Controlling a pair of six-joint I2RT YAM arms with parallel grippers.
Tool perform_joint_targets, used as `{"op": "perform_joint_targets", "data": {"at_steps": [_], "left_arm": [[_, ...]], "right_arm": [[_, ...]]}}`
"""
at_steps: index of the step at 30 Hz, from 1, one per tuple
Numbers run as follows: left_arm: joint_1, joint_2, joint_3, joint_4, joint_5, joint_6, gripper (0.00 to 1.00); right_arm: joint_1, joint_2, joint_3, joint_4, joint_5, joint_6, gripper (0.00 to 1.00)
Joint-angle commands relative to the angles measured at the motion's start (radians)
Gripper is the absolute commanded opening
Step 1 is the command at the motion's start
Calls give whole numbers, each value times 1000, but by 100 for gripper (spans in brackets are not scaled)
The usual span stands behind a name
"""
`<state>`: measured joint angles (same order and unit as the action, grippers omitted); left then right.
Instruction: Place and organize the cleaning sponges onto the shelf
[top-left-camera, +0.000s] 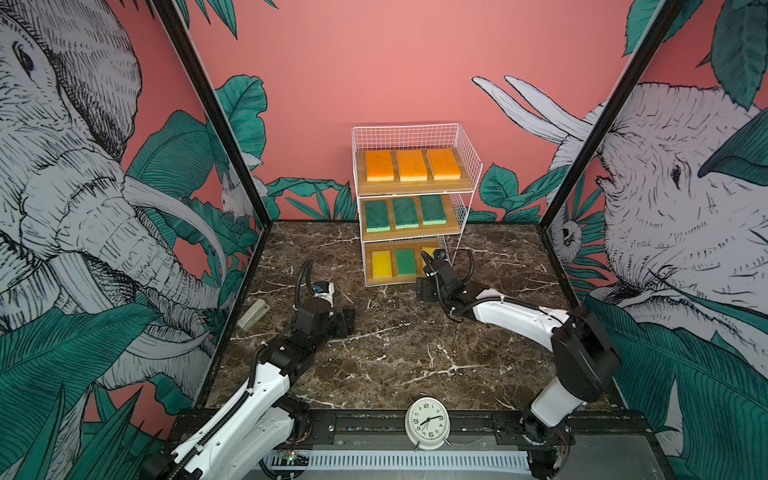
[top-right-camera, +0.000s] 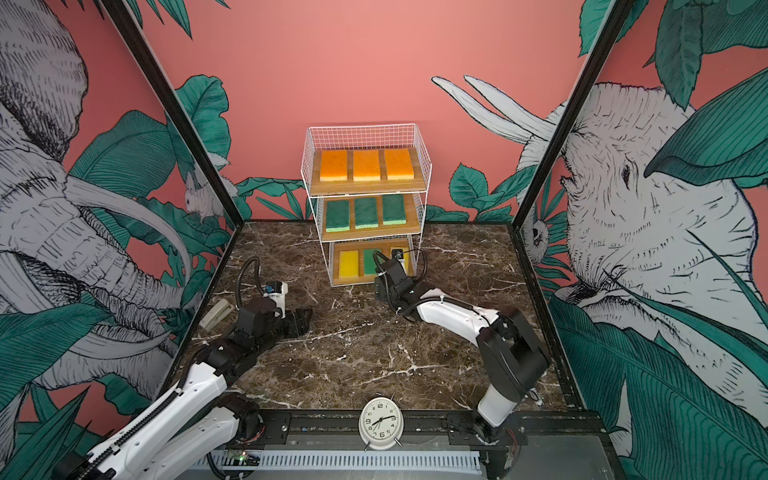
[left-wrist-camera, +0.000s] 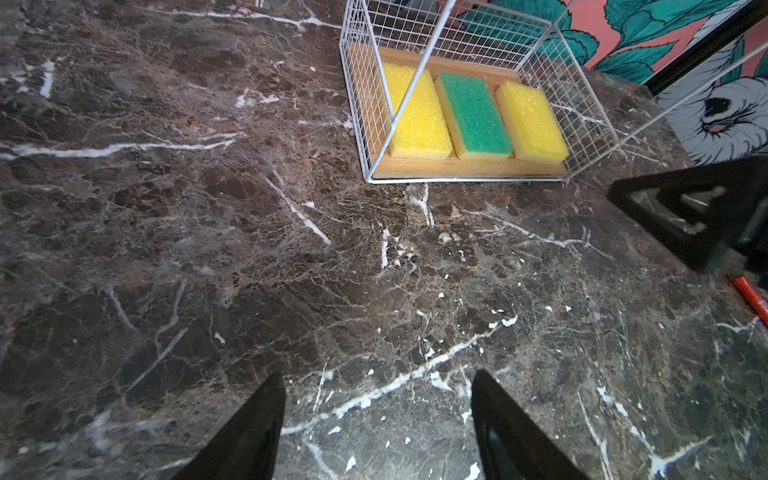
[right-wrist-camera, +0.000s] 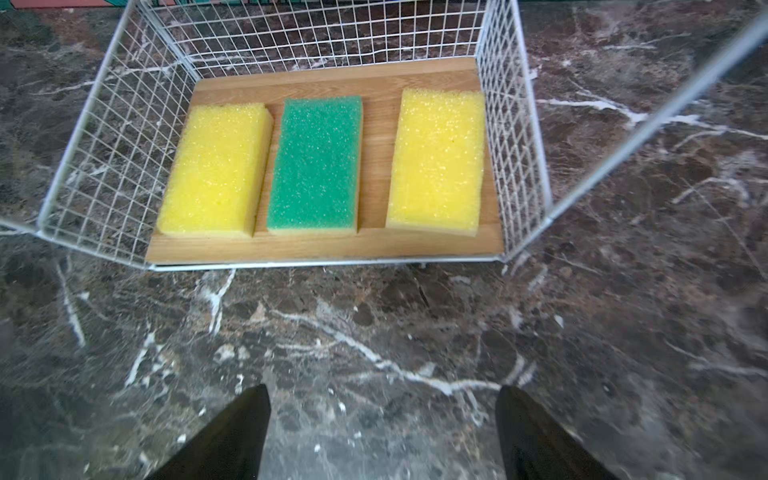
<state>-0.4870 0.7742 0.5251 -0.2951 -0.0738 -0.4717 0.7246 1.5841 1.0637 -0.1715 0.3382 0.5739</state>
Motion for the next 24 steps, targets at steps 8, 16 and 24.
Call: {"op": "perform_joint_targets", "data": {"at_steps": [8, 16, 24], "left_arm": [[-10, -73, 53, -111, -48, 5, 70], [-12, -86, 15, -72, -9, -39, 68], [-11, -50, -49, 42, 38, -41, 66]], "right_arm": [[-5, -264, -154, -134, 154, -4, 81], [-80, -297, -308, 158, -118, -43, 35], [-143, -247, -336, 248, -226, -40, 30]]}}
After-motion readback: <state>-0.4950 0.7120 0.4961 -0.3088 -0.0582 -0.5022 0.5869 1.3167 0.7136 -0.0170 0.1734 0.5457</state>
